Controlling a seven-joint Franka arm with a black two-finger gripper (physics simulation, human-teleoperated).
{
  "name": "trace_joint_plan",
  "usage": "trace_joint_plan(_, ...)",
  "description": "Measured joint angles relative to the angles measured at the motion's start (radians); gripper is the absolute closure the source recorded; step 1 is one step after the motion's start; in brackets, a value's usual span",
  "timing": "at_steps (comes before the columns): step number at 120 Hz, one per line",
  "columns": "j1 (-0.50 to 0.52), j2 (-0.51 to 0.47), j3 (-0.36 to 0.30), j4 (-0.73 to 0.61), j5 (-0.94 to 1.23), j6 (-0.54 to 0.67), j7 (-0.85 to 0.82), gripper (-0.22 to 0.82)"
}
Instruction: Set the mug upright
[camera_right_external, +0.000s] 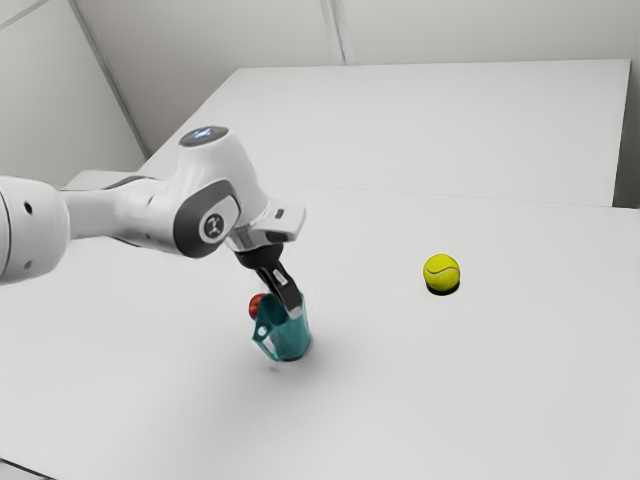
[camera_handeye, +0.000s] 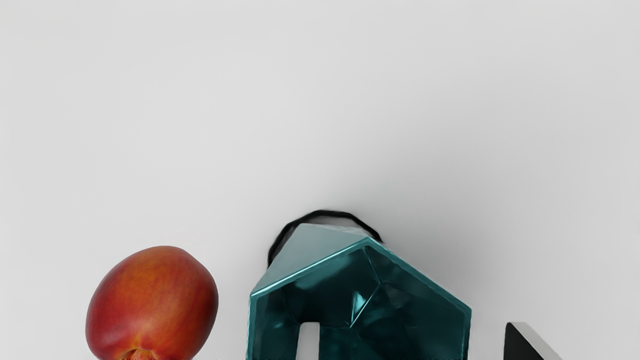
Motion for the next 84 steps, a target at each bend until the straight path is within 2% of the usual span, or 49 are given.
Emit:
trace_joint_plan(22,-0.001,-0.035,-0.017,0.080,0.001,-0.071,-0.011,0.15)
trace_joint_plan(41,0.009,-0.017,-0.015,0.215,0.039,-0.175,-0.053,0.07)
trace_joint_plan(58,0.013,0.009,-0.001,0.305,0.075,-0.255,-0.112,0.04)
trace_joint_plan(67,0.008,0.027,0.007,0.394,0.116,-0.313,-0.154,0.02)
trace_joint_plan(72,-0.019,0.034,0.035,0.444,0.131,-0.349,-0.178,0.02)
trace_joint_plan(84,-0.156,0.063,0.172,0.566,0.151,-0.441,-0.229,0.01)
